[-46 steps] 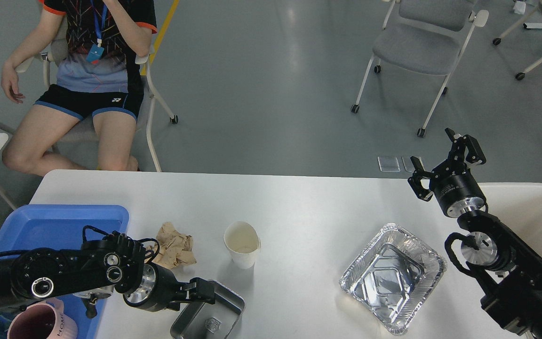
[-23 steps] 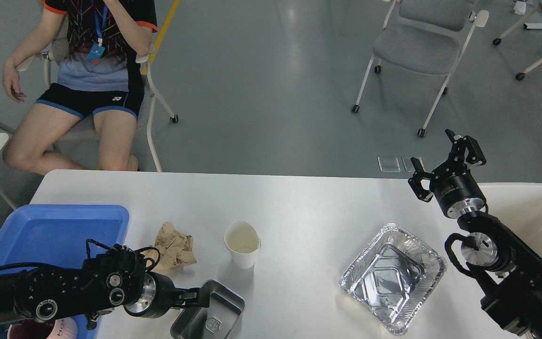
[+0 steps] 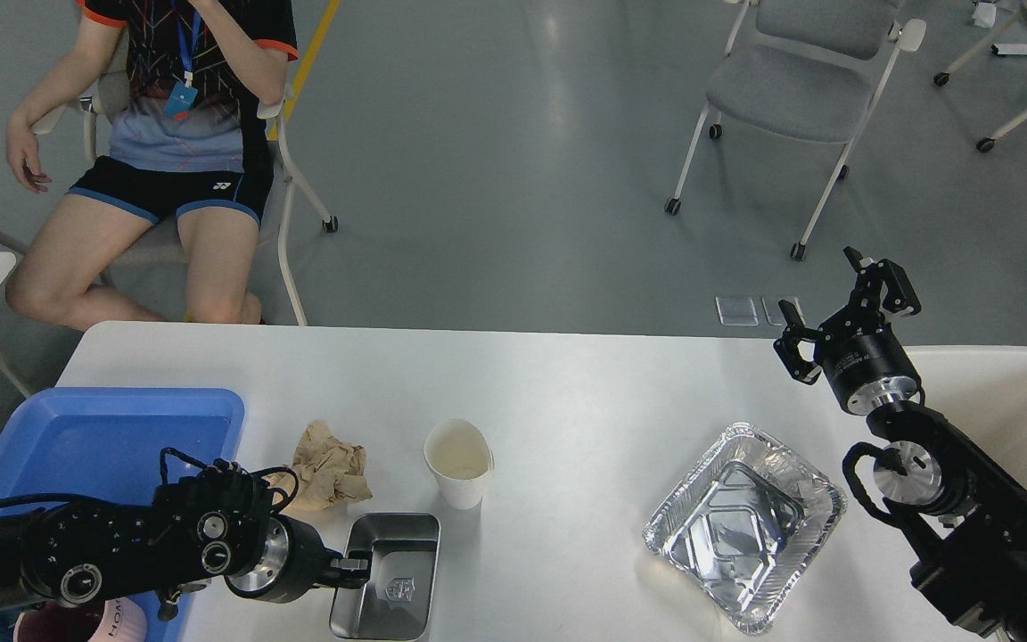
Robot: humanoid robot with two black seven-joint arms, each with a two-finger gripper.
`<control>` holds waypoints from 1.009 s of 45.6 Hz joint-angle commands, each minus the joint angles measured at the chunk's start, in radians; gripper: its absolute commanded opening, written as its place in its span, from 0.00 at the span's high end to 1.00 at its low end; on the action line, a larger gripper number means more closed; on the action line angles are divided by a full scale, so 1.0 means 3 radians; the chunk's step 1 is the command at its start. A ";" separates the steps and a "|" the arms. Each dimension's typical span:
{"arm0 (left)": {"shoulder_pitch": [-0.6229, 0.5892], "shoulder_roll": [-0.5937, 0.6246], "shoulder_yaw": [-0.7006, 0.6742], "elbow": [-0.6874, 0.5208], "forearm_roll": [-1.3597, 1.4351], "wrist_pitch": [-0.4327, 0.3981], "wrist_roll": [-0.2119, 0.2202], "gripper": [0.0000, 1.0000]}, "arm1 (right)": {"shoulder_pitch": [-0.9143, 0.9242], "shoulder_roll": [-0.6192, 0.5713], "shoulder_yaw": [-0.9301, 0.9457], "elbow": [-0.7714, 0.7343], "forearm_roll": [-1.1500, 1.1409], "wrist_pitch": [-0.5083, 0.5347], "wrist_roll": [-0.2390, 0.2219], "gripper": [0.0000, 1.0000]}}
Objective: Tidy desktop
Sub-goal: 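Lift the metal tin and set it in the blue tray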
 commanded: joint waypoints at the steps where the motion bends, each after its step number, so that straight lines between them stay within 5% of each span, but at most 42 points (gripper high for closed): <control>1: -0.0078 0.0044 -0.0116 -0.0053 -0.0016 -0.0227 0.0000 1.00 | 0.0009 -0.0012 0.0000 -0.0012 0.0000 -0.0003 0.0000 0.00; 25: -0.0364 0.1302 -0.1230 -0.1060 -0.0052 -0.1260 0.0067 0.99 | 0.0039 -0.0017 -0.0015 -0.0109 0.0000 -0.0003 0.0000 0.00; 36: -0.0359 0.2125 -0.2095 -0.1071 -0.0297 -0.1951 0.0062 0.99 | 0.0039 -0.0017 -0.0015 -0.0114 0.0000 -0.0003 0.0000 0.00; 46: -0.0277 0.2238 -0.2131 -0.1025 -0.0312 -0.1936 0.0077 0.99 | 0.0044 0.0019 -0.0020 -0.0109 0.0000 -0.0003 0.0000 0.00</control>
